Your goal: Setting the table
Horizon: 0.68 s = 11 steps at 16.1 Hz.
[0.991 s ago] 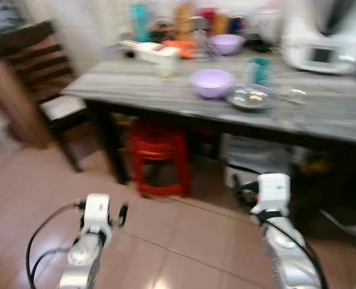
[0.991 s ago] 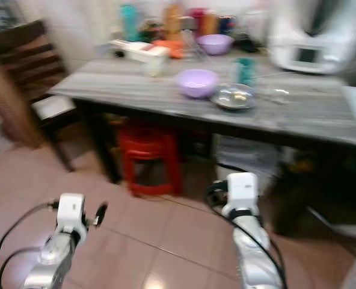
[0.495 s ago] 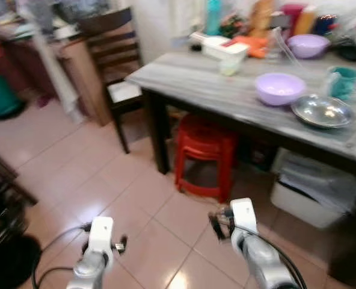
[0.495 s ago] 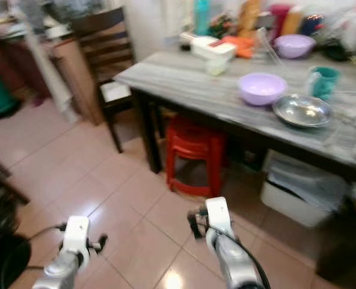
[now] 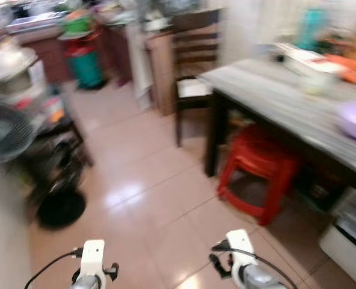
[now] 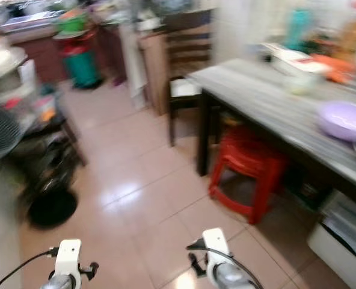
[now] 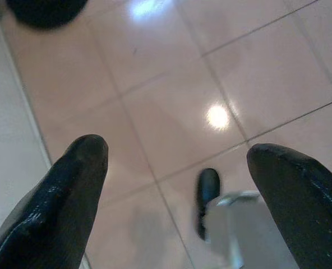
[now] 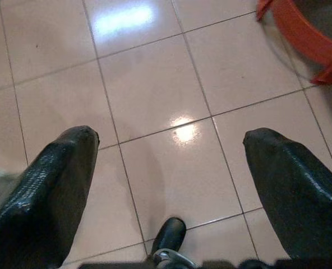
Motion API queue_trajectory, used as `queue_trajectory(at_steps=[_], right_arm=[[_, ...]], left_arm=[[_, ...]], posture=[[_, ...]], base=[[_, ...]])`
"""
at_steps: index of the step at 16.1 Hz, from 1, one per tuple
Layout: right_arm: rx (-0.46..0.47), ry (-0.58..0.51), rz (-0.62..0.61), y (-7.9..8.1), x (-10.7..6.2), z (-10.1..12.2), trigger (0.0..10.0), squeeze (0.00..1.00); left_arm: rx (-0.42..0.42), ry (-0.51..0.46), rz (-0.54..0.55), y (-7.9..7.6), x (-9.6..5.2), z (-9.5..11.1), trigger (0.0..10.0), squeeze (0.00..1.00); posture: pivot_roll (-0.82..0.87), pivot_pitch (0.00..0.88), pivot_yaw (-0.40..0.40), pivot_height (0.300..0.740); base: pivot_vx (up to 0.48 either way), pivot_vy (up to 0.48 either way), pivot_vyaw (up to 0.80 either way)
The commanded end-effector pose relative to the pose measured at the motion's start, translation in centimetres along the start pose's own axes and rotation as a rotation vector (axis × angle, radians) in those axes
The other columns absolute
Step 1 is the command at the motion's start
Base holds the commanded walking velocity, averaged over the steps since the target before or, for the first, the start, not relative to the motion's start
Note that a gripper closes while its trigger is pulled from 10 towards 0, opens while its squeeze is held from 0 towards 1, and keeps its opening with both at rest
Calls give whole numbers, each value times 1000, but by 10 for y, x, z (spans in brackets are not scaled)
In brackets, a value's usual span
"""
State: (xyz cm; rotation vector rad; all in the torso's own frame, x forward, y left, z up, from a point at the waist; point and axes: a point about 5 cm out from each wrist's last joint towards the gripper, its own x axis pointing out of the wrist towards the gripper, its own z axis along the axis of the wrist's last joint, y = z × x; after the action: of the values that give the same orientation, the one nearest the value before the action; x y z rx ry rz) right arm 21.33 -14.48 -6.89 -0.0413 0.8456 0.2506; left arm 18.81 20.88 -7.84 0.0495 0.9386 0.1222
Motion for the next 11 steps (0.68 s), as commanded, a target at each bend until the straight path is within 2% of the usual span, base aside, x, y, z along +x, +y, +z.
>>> queue_trajectory(at_steps=[1,6,11], right_arm=[[13,1,41,11,3,3,10000,0],[-14,21,53,11,2,-1,10000,0],[-58,58,52,15,3,-3,10000,0]], left_arm=[[19,37,30,12,-2,-8,10000,0],[16,85,43,14,-4,-22,10000,0],[-27,99,42,11,-4,-24,10000,0]], posture=[[20,0,32,740],[29,0,17,740],[39,0,6,740]], base=[[0,0,800],[0,0,800],[0,0,799]])
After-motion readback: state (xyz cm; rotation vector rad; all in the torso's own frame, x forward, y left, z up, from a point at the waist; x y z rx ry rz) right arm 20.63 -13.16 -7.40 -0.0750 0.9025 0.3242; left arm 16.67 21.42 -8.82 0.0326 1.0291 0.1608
